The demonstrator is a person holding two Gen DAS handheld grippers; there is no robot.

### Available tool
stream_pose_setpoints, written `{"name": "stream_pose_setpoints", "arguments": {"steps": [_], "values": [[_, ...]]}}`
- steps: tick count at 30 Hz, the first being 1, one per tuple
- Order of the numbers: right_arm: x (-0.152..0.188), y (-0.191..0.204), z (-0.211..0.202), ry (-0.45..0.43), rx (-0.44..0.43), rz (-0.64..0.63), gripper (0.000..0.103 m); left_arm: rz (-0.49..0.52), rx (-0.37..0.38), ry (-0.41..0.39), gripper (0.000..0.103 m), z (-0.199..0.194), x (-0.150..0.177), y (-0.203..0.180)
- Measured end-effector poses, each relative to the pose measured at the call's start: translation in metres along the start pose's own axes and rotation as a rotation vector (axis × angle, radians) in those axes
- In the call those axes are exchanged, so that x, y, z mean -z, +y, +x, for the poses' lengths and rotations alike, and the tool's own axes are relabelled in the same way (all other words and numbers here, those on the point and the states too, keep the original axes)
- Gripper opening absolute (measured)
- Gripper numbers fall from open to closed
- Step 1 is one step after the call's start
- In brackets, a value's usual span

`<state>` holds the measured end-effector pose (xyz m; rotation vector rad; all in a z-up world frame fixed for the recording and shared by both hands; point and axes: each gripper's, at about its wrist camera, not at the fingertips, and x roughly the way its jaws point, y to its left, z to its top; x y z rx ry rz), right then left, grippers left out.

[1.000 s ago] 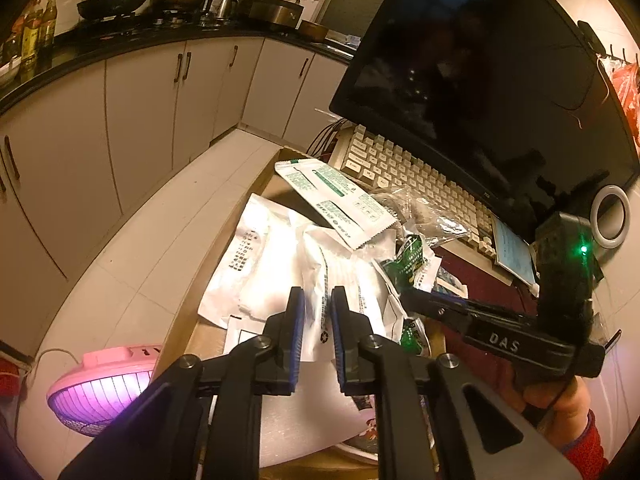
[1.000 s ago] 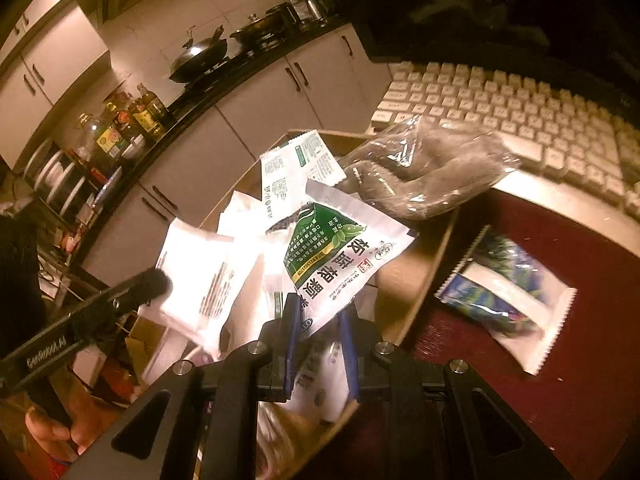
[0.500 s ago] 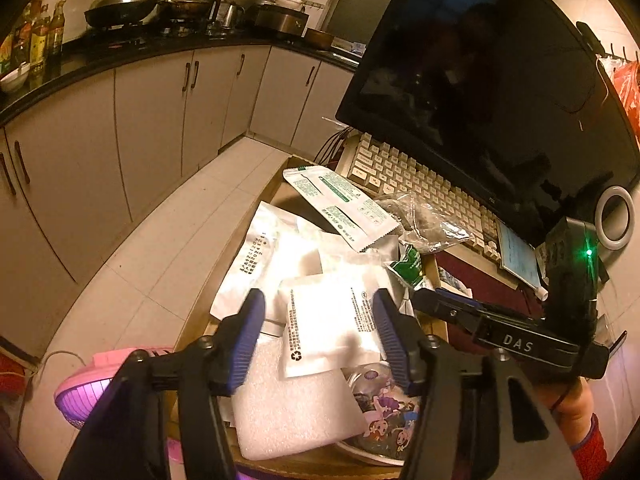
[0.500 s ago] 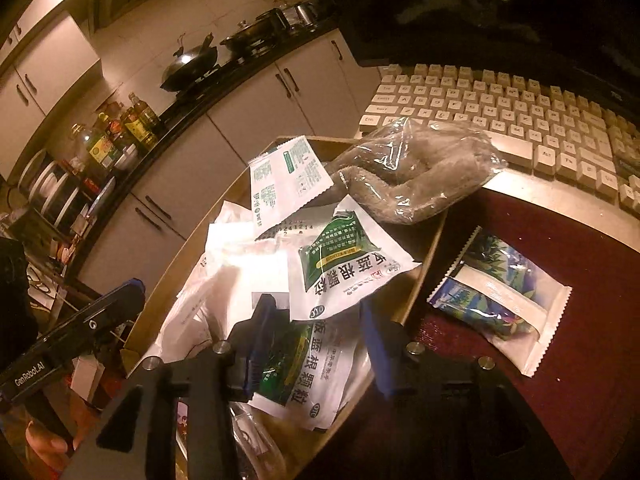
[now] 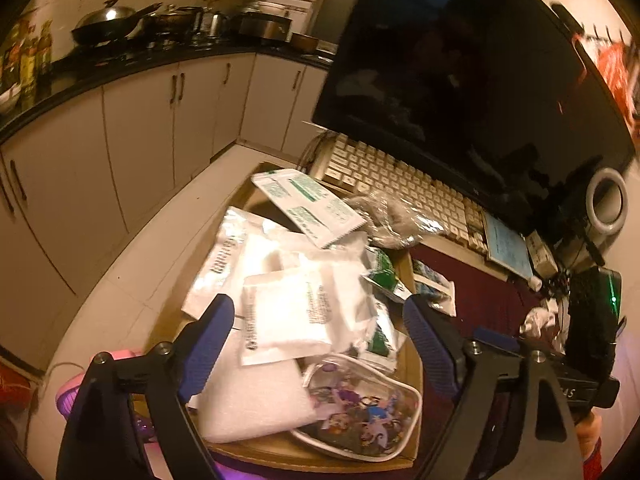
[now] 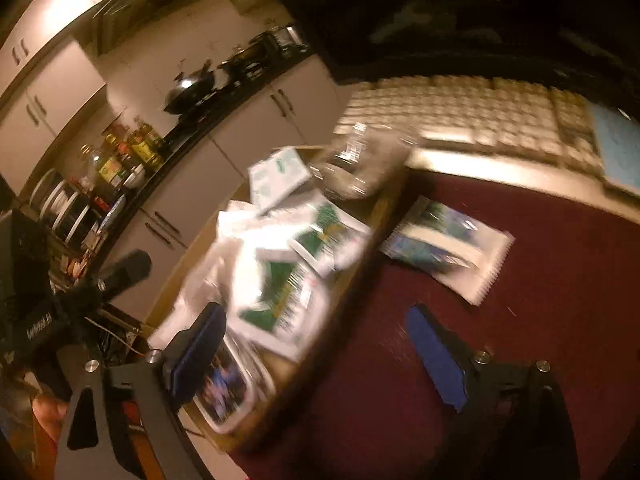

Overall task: Organize soft objects
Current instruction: 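Withdraw both open grippers from the tray back over the table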

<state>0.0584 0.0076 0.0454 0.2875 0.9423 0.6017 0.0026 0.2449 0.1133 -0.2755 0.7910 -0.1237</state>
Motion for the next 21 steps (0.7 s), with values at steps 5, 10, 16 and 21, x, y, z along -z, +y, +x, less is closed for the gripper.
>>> {"name": "stream_pose_setpoints", "arguments": {"steps": [5,10,16,21], "values": [[0.022,-0.033,-0.022,-0.009,0.022,0.097,0.098,0.076,0.022,0.035,0.087,0.012,0.002,-0.03],[0.043,-0.061,-0.042,-0.027,0.062,0.173,0.1,0.143,0.066,0.08,0.087,0.029,0.006,-0.068],[0.056,-0.087,-0.062,-0.048,0.108,0.229,0.101,0.243,0.12,0.124,0.088,0.045,0.011,-0.12],[0.064,-0.108,-0.083,-0.078,0.145,0.27,0.101,0.325,0.123,0.188,0.088,0.07,0.019,-0.162]]}}
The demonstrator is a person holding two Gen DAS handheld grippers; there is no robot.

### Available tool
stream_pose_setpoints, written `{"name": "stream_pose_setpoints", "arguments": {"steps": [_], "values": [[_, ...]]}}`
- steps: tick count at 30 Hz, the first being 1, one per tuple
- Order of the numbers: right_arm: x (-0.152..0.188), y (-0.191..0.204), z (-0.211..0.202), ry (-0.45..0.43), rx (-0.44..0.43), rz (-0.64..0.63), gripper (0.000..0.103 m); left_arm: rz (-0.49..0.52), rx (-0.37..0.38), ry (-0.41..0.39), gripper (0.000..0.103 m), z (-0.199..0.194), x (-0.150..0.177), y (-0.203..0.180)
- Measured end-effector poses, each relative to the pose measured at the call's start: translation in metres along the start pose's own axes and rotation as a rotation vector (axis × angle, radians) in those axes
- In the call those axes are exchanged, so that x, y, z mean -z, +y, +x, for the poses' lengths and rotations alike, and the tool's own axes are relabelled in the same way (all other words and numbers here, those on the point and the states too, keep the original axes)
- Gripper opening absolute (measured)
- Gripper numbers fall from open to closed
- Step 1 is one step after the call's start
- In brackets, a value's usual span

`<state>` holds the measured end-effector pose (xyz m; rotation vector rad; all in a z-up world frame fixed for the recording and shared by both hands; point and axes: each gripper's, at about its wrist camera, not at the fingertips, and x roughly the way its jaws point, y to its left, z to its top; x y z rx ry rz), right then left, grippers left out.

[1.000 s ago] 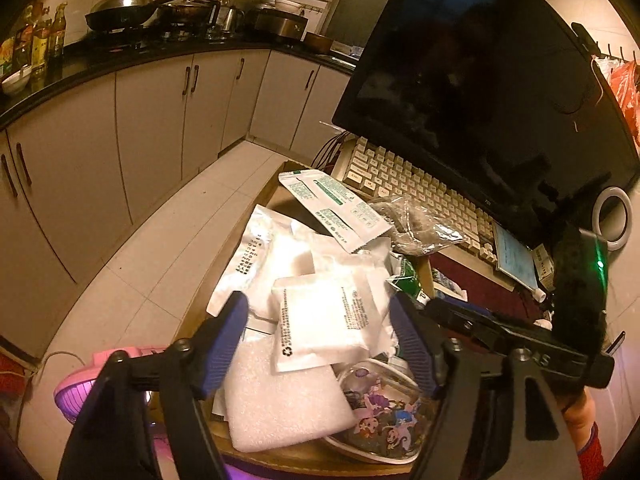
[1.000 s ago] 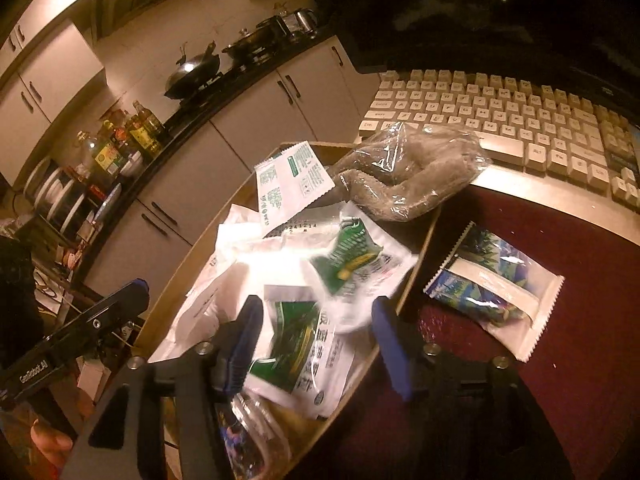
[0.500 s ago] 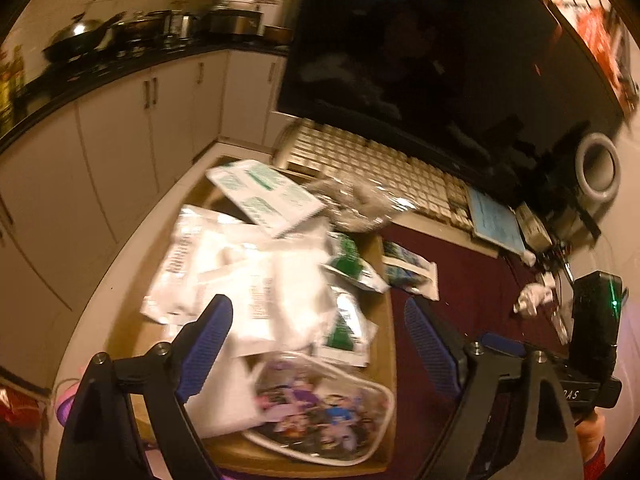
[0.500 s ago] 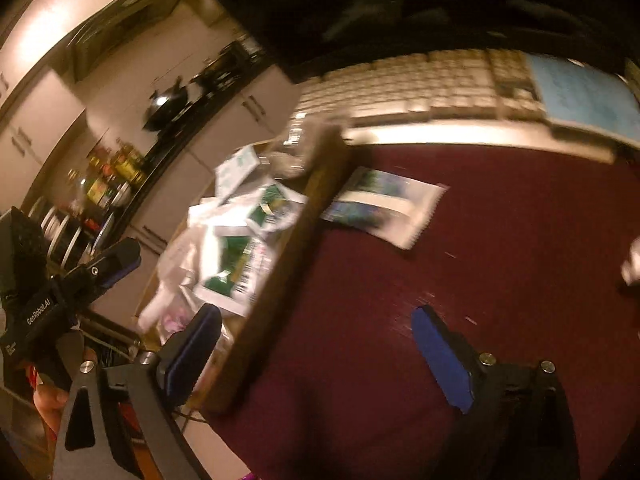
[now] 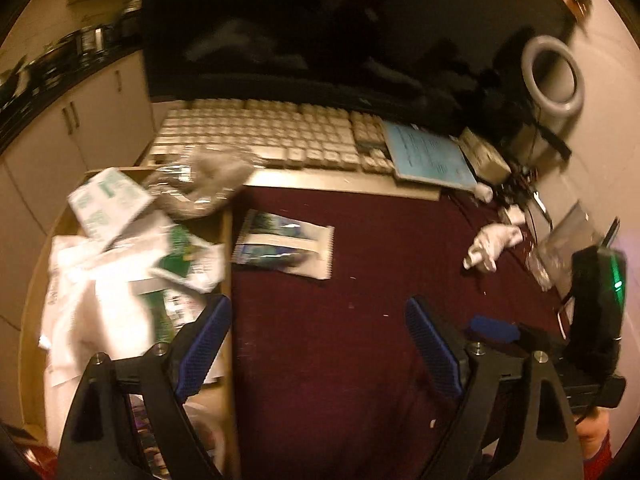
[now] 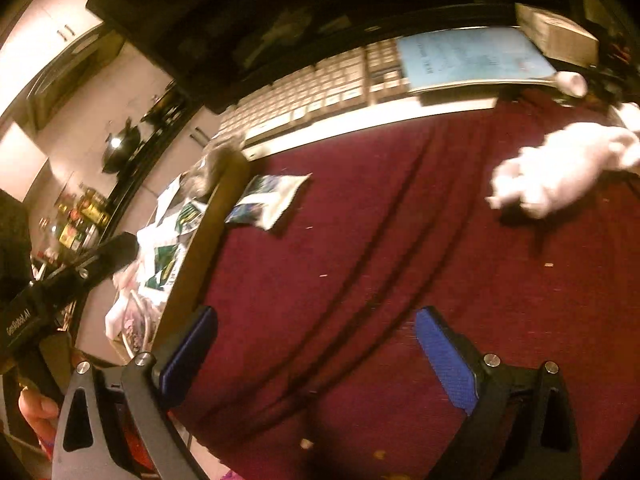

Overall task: Organize soft objects
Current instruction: 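Withdraw both open grippers from the tray back over the table, then grasp the printed wipe packet with the left gripper while the right gripper grasps the white towel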

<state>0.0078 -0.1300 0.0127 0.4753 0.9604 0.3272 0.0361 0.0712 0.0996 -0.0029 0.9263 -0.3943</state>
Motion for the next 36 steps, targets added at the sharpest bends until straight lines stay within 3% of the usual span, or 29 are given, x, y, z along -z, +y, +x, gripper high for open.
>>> {"name": "stream_pose_setpoints", "arguments": {"steps": [6,14,22,25,32,34,36], "values": [[-0.006,-0.022,-0.023,-0.048,0.061,0.031,0.101,0.067,-0.069,0.061,0.088,0.036,-0.021,-0.018],[-0.015,-0.046,-0.045,-0.105,0.101,0.09,0.101,0.048,-0.199,0.154,0.088,0.088,-0.056,0.002],[-0.022,-0.056,-0.047,-0.115,0.12,0.11,0.101,0.115,-0.283,0.234,0.088,0.129,-0.059,0.002],[-0.025,-0.06,-0.048,-0.119,0.128,0.113,0.101,0.121,-0.284,0.264,0.089,0.142,-0.057,0.005],[-0.035,-0.069,-0.044,-0.113,0.162,0.121,0.101,0.125,-0.244,0.25,0.089,0.145,-0.056,0.011],[-0.039,-0.073,-0.043,-0.113,0.174,0.124,0.101,0.114,-0.197,0.251,0.074,0.144,-0.056,0.012],[-0.045,-0.078,-0.041,-0.112,0.198,0.135,0.101,0.135,-0.195,0.247,0.071,0.145,-0.056,0.008]]}}
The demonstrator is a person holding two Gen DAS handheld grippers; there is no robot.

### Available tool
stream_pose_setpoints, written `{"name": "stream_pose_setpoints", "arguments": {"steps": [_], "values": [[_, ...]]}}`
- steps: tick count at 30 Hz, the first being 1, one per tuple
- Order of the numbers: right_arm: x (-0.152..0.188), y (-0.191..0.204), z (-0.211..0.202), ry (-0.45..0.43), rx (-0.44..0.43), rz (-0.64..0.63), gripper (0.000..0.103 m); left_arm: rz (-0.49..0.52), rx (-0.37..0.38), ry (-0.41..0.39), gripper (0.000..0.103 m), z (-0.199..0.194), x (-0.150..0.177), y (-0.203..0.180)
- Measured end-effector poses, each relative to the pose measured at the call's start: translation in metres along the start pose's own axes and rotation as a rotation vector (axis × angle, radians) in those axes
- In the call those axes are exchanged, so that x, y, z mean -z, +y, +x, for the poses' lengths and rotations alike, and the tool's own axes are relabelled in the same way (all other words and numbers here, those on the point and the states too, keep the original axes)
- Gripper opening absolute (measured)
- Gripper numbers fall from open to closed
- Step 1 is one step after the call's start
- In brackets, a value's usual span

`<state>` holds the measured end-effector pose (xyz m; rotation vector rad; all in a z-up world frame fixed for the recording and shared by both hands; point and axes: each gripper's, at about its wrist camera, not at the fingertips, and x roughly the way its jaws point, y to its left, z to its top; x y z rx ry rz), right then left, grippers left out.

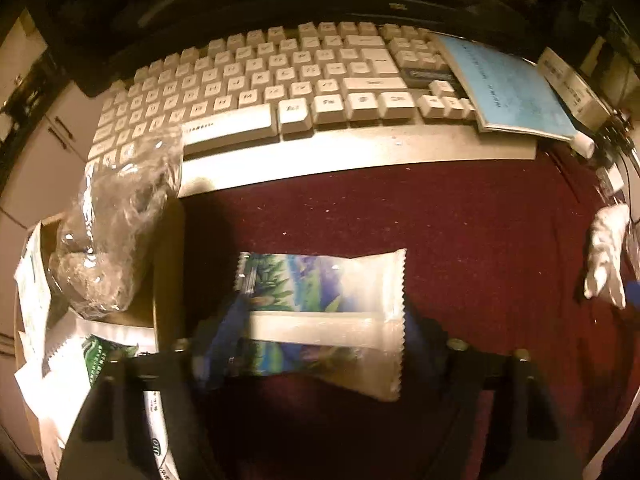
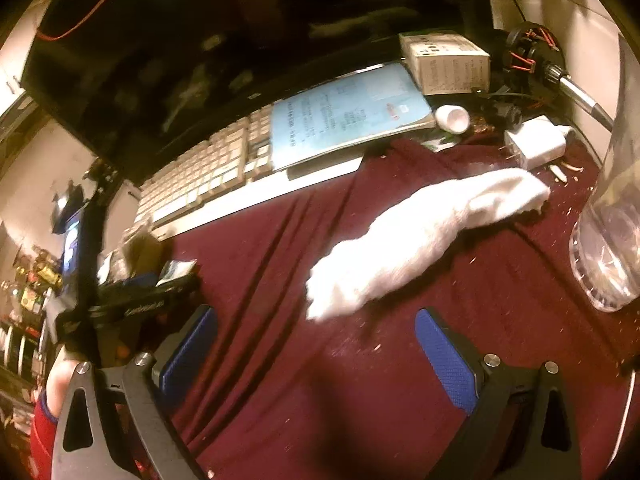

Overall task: Organize soft objects
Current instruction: 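Grasp the printed wipe packet with the left gripper while the right gripper grasps the white towel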

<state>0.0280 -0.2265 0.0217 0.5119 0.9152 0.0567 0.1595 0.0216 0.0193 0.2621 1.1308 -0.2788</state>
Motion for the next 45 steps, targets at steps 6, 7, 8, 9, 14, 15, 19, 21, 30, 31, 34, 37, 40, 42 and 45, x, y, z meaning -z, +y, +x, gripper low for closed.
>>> {"name": "stream_pose_setpoints", "arguments": {"steps": [6,7,8,9,14,15,19,21,30,31,34,37,40,42,45], "values": [[-0.014,-0.013,0.009,-0.009,0.033,0.047,0.101,0.026,0.04,-0.037,0.05,-0.013,0.01,-0.01],[-0.016,-0.015,0.011,-0.011,0.038,0.053,0.101,0.029,0.045,-0.04,0.047,-0.018,0.013,-0.014],[-0.018,-0.015,0.013,-0.012,0.044,0.056,0.101,0.028,0.067,-0.041,0.047,-0.021,0.016,-0.015],[-0.02,-0.016,0.015,-0.012,0.049,0.054,0.101,0.023,0.09,-0.043,0.046,-0.024,0.018,-0.015],[-0.023,-0.016,0.028,0.001,0.074,0.053,0.09,0.011,0.191,-0.055,0.045,-0.038,0.043,-0.024],[-0.024,-0.017,0.031,0.008,0.081,0.055,0.086,0.01,0.22,-0.056,0.045,-0.041,0.049,-0.025],[-0.024,-0.019,0.041,0.024,0.11,0.055,0.072,0.013,0.302,-0.068,0.044,-0.052,0.07,-0.032],[-0.024,-0.018,0.043,0.016,0.135,0.035,0.058,0.004,0.331,-0.074,0.044,-0.055,0.08,-0.032],[-0.012,-0.005,0.032,-0.02,0.104,-0.059,0.024,-0.044,0.375,-0.143,0.032,-0.072,0.094,-0.024],[-0.009,-0.001,0.028,-0.029,0.104,-0.076,0.024,-0.045,0.376,-0.152,0.03,-0.073,0.094,-0.023],[0.004,0.015,0.015,-0.066,0.103,-0.141,0.024,-0.059,0.379,-0.167,0.027,-0.074,0.095,-0.021],[0.014,0.025,0.01,-0.06,0.065,-0.155,0.024,-0.071,0.372,-0.19,0.022,-0.079,0.094,-0.019],[0.019,0.032,0.01,-0.041,0.037,-0.159,0.024,-0.088,0.376,-0.216,0.018,-0.086,0.094,-0.014],[0.021,0.036,0.011,-0.037,0.03,-0.167,0.024,-0.102,0.381,-0.227,0.017,-0.09,0.093,-0.01],[0.023,0.039,0.011,-0.035,0.024,-0.174,0.024,-0.123,0.398,-0.231,0.015,-0.094,0.093,-0.005]]}}
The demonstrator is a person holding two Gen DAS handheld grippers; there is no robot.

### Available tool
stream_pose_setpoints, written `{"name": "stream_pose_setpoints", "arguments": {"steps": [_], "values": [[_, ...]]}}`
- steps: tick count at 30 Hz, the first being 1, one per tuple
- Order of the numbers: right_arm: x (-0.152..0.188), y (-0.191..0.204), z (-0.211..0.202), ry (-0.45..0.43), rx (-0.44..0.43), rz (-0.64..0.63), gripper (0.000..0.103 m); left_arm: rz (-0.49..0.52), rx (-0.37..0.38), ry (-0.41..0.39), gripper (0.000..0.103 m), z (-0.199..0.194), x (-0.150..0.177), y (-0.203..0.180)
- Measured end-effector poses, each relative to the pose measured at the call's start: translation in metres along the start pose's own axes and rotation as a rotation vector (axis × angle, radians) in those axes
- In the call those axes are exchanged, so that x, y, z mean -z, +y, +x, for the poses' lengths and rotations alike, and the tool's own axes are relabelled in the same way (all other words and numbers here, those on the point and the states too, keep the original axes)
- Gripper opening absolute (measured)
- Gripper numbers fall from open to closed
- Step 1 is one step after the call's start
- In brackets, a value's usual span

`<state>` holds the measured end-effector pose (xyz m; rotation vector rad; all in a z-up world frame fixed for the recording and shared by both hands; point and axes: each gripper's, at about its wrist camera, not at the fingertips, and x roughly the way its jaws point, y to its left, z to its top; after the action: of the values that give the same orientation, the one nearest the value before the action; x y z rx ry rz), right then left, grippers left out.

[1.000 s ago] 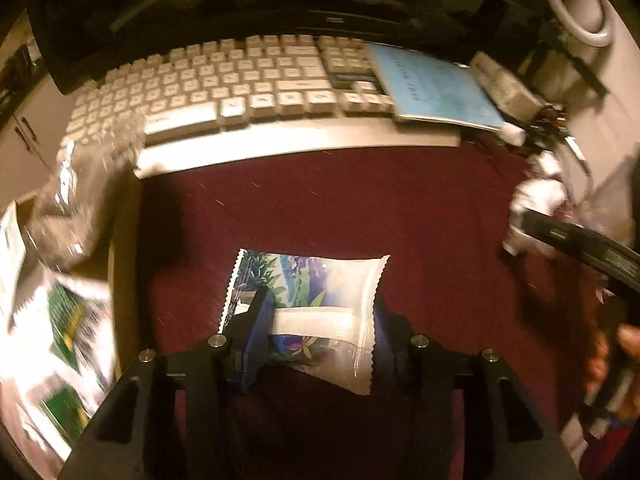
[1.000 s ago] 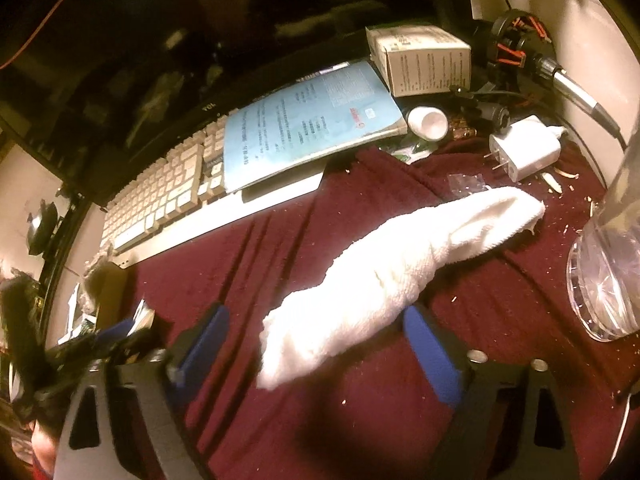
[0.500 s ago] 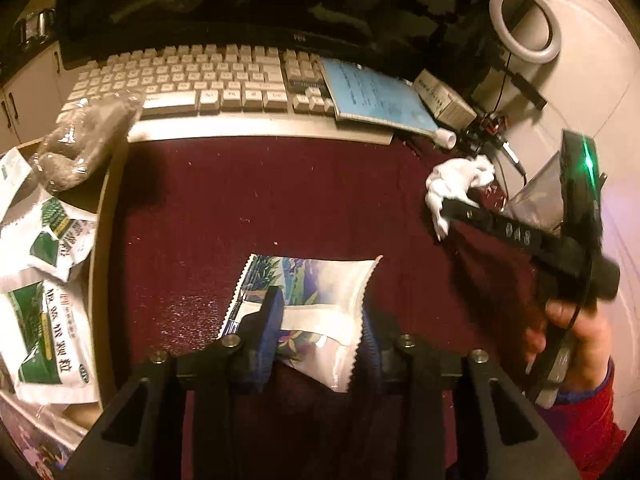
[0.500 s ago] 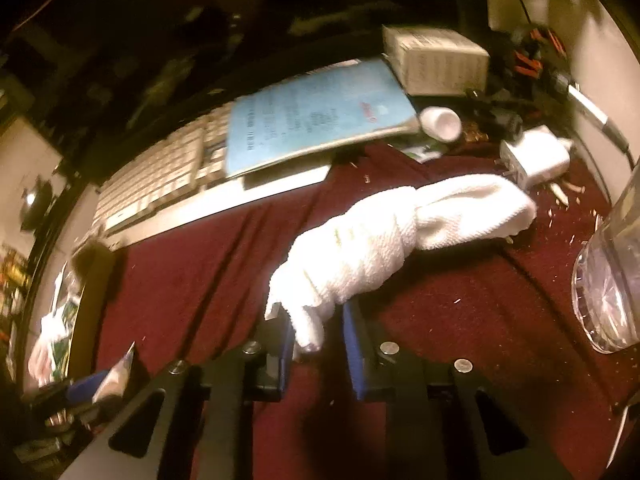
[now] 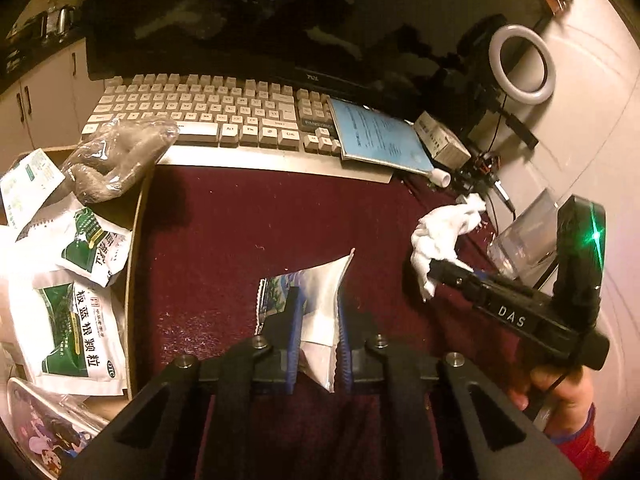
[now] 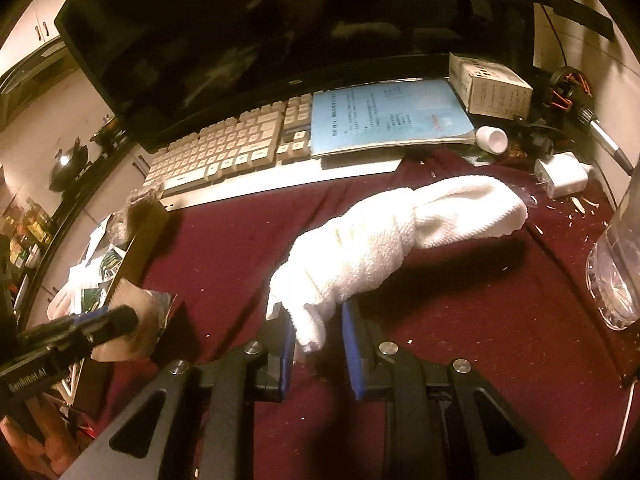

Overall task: Organize soft objects
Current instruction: 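Grasp the printed wipe packet with the left gripper while the right gripper grasps the white towel, then lift the wipe packet and towel and carry both toward the tray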

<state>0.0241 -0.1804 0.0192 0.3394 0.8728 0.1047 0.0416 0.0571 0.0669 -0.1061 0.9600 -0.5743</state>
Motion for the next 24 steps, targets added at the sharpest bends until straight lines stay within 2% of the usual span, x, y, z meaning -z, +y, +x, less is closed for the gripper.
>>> {"name": "stream_pose_setpoints", "arguments": {"steps": [7,24], "values": [[-0.001,0.005,-0.003,-0.001,-0.014,-0.009,0.024,-0.053,0.045,-0.013,0.012,-0.014,-0.003,0.011],[0.0,0.023,-0.013,-0.03,-0.041,-0.047,0.024,-0.071,0.069,-0.045,0.012,-0.032,-0.006,0.013]]}}
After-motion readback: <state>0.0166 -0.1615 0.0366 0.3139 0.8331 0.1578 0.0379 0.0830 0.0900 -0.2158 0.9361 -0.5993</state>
